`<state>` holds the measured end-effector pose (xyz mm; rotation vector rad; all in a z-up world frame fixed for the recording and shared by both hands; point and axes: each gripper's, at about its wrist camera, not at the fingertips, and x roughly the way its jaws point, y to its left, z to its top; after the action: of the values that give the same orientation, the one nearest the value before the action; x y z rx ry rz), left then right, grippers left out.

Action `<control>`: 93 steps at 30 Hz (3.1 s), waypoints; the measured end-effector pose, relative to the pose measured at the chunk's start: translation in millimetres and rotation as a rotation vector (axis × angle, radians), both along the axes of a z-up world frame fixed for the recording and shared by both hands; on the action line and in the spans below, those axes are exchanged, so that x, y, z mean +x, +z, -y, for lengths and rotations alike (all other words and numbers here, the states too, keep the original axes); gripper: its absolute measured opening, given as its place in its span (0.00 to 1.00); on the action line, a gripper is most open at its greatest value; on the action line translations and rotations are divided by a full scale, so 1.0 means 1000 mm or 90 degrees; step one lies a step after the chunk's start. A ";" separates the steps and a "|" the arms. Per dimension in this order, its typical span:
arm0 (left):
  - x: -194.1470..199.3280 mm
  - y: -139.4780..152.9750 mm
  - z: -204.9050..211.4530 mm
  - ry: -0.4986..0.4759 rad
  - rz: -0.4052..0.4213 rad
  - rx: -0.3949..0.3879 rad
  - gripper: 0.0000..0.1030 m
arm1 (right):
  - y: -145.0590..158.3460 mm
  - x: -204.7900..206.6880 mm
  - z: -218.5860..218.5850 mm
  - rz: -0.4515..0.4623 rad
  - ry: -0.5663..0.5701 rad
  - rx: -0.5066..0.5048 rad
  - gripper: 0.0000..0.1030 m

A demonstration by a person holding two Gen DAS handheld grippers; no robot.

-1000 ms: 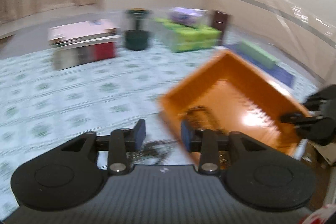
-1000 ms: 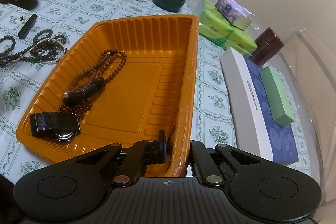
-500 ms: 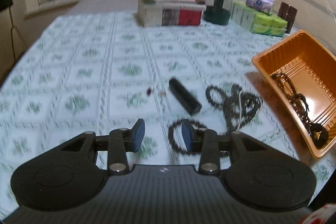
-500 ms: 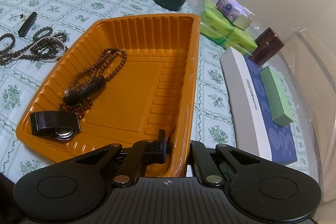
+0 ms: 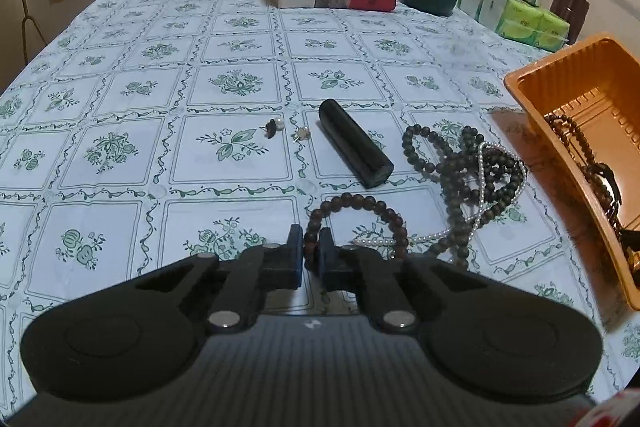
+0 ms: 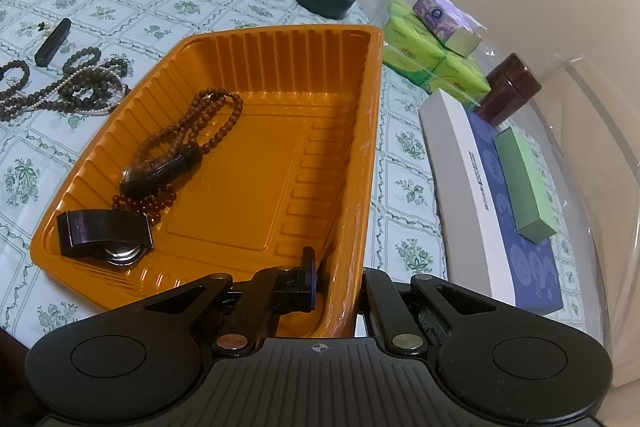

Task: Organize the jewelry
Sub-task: 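Return the left gripper to the pile and grasp a dark bead necklace, then carry the dark bead necklace into the tray and open the left gripper, then grasp the long dark bead necklace tangled with pearls using the left gripper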

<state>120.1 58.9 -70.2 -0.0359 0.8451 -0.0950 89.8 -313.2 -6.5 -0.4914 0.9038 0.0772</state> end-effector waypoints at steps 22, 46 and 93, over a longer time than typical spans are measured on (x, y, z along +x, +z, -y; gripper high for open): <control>-0.014 0.101 0.073 -0.153 0.111 -0.108 0.06 | 0.001 0.000 0.000 0.004 0.003 0.004 0.05; -0.013 0.081 0.214 -0.357 0.073 -0.122 0.06 | 0.002 -0.002 0.001 0.004 0.004 0.011 0.05; -0.031 -0.007 0.081 -0.247 0.042 0.080 0.16 | 0.000 -0.002 0.001 -0.001 -0.002 0.007 0.05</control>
<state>89.3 -22.5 -77.4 0.2483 0.7820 -0.4049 88.0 -314.3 -6.5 -0.4801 0.9059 0.0794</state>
